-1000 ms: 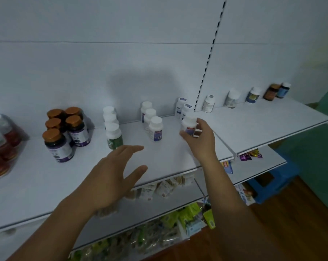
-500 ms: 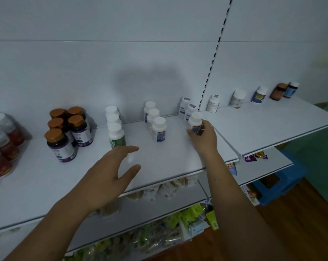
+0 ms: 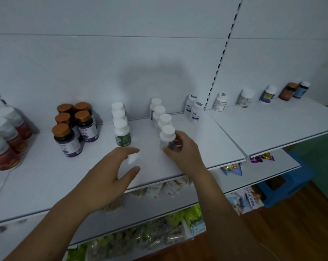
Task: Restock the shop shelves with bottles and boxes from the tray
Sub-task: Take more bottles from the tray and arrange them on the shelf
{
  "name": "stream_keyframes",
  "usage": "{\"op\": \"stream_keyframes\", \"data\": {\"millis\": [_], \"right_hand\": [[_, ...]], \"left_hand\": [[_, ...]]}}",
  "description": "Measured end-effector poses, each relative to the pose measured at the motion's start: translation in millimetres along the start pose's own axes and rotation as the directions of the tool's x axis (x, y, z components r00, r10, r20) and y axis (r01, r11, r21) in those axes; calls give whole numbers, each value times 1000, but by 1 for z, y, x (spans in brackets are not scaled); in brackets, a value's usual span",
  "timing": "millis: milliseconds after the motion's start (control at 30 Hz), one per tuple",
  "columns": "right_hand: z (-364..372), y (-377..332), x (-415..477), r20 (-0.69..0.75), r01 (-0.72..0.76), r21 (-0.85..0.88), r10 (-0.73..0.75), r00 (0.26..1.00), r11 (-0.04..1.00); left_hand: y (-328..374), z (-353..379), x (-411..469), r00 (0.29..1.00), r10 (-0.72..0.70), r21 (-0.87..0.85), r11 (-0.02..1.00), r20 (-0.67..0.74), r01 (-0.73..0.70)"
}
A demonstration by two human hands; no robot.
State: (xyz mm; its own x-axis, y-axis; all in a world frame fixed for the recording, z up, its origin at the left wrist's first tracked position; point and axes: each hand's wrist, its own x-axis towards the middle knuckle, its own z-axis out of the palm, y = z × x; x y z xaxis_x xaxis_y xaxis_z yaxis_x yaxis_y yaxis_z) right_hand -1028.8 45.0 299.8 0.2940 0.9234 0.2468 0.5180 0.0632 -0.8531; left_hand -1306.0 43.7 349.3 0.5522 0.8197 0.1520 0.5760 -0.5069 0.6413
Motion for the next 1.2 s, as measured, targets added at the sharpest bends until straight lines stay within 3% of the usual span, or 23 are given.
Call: {"op": "stream_keyframes", "data": {"millis": [700,867,933,1033,1200], "right_hand": [[7,-4,-2,-59,-44,-22,43,997,999],[2,-16,-9,-57,-114,-41,112,992,993],[-1,-32,-16,-131,-49,-115,34,991,992],[4,-78,-26,-168,188,-187,-220,961,964],[85,-173,-41,208,494,-113,-466,860,862]], "left_hand": [[-17,-19,-10,998,-23,13,1000,-50,24],[-19,-30,-17,997,-41,41,998,-72,44],[-20,-41,-24,995,-33,92,995,-99,43],[-27,-71,-40,985,-38,199,977,-171,72],[-52,-131,-101,921,-127,255,939,-368,231]]}}
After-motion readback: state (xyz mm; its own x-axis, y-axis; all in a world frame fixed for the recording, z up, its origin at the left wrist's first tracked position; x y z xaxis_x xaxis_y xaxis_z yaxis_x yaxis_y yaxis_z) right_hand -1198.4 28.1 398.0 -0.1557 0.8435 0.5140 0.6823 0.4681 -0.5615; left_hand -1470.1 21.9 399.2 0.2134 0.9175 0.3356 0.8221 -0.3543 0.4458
